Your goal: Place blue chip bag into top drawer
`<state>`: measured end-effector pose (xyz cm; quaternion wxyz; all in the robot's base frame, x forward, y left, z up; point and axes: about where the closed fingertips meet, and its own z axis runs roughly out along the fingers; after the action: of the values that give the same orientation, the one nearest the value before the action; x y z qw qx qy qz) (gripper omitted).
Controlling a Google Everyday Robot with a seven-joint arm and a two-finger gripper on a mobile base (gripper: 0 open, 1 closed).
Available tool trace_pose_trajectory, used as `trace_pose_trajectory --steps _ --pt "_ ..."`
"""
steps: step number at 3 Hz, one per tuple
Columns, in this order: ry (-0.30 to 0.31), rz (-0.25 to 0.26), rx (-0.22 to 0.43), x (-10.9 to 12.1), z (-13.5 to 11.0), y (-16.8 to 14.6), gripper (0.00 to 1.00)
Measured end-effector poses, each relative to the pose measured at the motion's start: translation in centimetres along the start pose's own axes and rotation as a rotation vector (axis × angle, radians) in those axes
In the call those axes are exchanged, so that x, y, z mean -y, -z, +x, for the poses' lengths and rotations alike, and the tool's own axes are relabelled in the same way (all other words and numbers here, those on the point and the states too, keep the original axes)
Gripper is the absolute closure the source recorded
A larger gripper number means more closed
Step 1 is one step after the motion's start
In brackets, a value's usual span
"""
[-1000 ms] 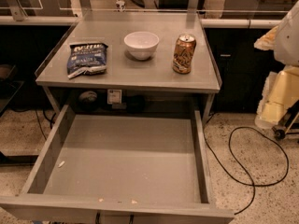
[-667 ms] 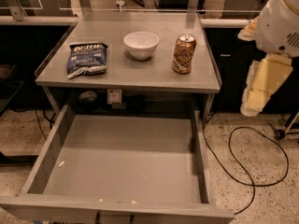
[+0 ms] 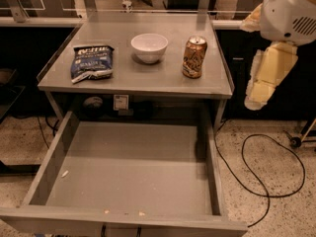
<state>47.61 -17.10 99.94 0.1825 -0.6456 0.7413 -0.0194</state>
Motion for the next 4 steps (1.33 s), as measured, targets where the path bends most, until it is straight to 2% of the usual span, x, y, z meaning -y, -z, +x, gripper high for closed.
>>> trace_pose_trajectory --steps 1,2,3,4 --pt "-0.030 0.018 0.019 0.5 -2.0 -1.3 0.00" --pt "-0.038 0.043 0.054 2.8 -5.5 -3.7 0.00" --pt "-0.030 0.033 0.084 5.1 -8.4 -6.0 0.00" --pt "-0.027 0.029 0.092 5.5 -9.1 -6.6 0.00"
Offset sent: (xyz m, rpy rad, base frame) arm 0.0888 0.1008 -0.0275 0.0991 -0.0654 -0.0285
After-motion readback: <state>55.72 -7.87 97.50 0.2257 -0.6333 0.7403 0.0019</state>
